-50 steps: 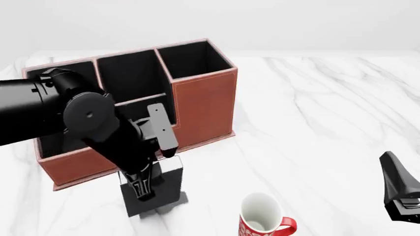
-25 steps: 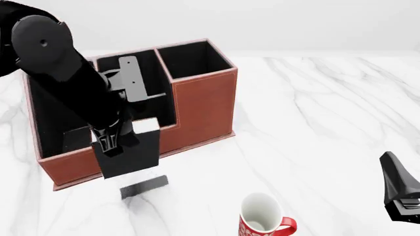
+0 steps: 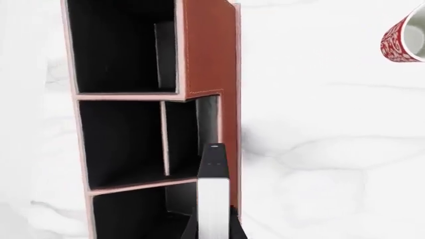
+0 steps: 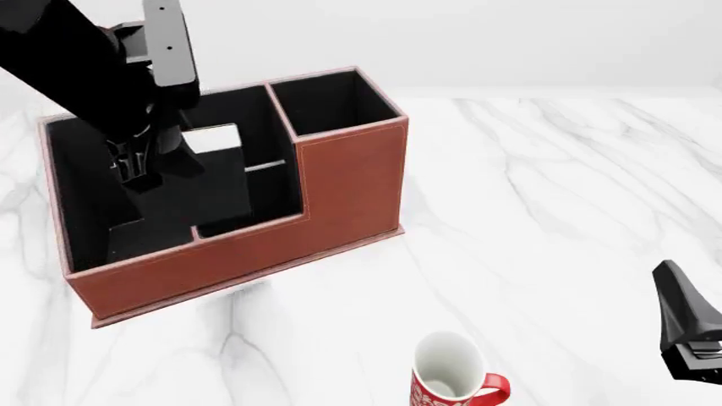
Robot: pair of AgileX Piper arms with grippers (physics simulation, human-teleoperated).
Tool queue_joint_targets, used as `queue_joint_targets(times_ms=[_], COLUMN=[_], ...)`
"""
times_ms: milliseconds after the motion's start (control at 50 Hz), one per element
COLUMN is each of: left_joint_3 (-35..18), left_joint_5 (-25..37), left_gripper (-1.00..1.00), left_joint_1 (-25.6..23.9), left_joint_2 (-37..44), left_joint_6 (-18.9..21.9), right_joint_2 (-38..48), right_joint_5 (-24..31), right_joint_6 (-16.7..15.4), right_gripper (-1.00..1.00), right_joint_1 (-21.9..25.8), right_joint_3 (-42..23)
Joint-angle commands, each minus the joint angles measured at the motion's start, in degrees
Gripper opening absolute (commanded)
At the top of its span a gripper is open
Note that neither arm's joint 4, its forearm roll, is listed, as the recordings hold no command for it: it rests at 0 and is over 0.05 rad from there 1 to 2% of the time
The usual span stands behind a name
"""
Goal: Pick up the book and place it in the front compartment of the caddy.
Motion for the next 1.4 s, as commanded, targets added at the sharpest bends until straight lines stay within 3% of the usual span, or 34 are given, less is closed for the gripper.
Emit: queue_joint_targets(times_ms=[20,220,460,500,540,640,820,880,900,940,1360,1400], left_joint_3=[-5.61,-10.85,-16.56,-17.39,-17.26,-18.81,-22.42,-23.55,-24.52,-25.14,-29.6,-29.18], left_joint_5=[0.22,0.22,0.22,0.22,0.22,0.22,0.22,0.22,0.22,0.22,0.22,0.22], left_gripper=[-1.0,-1.0,-1.0,-1.0,-1.0,-1.0,-1.0,-1.0,-1.0,-1.0,-1.0,-1.0], left_joint_1=[2.84,2.27,4.89,4.44,6.68,4.27,6.54,4.29,6.07,6.44,7.26,5.47], left_joint_2=[1.0,4.85,8.83,9.91,10.05,12.01,14.06,15.03,15.2,15.56,19.24,19.88], left_joint_6=[4.78,4.11,7.09,6.11,8.48,5.8,8.22,5.52,7.86,8.12,8.59,5.98], right_joint_2=[-0.12,-0.18,-0.62,-0.73,-0.85,-1.02,-1.03,-1.05,-1.03,-1.01,-1.04,-1.03], right_joint_5=[0.04,0.1,0.52,0.63,0.76,0.94,0.95,0.96,0.95,0.94,0.95,0.95], right_joint_6=[0.03,0.04,0.04,0.04,0.04,0.04,0.03,0.04,0.03,0.03,0.04,0.04], right_gripper=[1.0,1.0,1.0,1.0,1.0,1.0,1.0,1.0,1.0,1.0,1.0,1.0], right_joint_1=[0.01,0.01,0.02,0.02,0.02,0.01,0.01,0.01,0.01,0.01,0.02,0.01], right_joint_3=[0.06,0.08,0.09,0.08,0.08,0.07,0.07,0.07,0.07,0.07,0.07,0.07])
